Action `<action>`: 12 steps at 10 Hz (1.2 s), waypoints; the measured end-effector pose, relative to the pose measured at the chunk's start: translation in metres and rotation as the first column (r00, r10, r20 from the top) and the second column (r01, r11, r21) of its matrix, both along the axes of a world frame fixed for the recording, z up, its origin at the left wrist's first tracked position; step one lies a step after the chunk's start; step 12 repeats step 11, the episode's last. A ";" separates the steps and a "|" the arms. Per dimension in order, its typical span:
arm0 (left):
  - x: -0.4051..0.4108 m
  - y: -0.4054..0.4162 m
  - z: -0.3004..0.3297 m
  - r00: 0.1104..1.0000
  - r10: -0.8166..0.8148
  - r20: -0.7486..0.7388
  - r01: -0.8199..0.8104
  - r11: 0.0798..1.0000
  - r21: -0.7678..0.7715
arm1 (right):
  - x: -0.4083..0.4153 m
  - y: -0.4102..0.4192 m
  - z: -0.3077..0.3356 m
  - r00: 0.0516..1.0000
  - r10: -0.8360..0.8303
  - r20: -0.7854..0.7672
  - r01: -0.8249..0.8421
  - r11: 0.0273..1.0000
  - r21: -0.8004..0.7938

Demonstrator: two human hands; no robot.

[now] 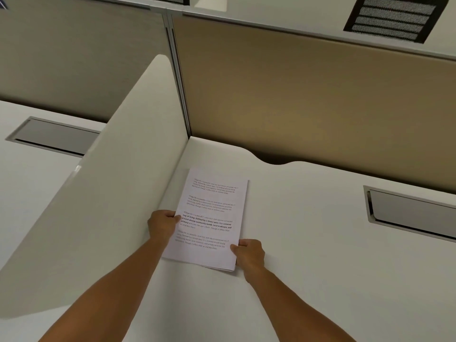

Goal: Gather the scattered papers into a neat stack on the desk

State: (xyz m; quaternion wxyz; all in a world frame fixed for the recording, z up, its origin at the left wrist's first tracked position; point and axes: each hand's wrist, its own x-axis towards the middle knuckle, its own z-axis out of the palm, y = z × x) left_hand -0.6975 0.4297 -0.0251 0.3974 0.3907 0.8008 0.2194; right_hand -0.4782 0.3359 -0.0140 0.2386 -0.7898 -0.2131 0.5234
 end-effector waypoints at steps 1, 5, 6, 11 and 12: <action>0.001 -0.004 -0.003 0.998 -0.034 -0.058 0.034 0.999 0.008 | -0.002 -0.003 0.000 0.998 0.032 0.058 -0.031 0.999 -0.021; 0.009 -0.009 0.006 0.991 -0.052 -0.120 0.055 0.998 0.028 | 0.001 0.002 0.006 0.982 0.121 0.148 -0.111 0.991 -0.072; 0.009 -0.009 0.005 0.984 -0.080 -0.158 0.084 0.996 0.017 | 0.001 0.002 0.005 0.979 0.131 0.158 -0.119 0.989 -0.089; 0.009 -0.021 0.027 0.927 -0.278 -0.250 0.271 0.961 -0.064 | 0.016 -0.008 0.024 0.960 0.261 0.106 -0.255 0.965 -0.061; 0.009 -0.021 0.027 0.927 -0.278 -0.250 0.271 0.961 -0.064 | 0.016 -0.008 0.024 0.960 0.261 0.106 -0.255 0.965 -0.061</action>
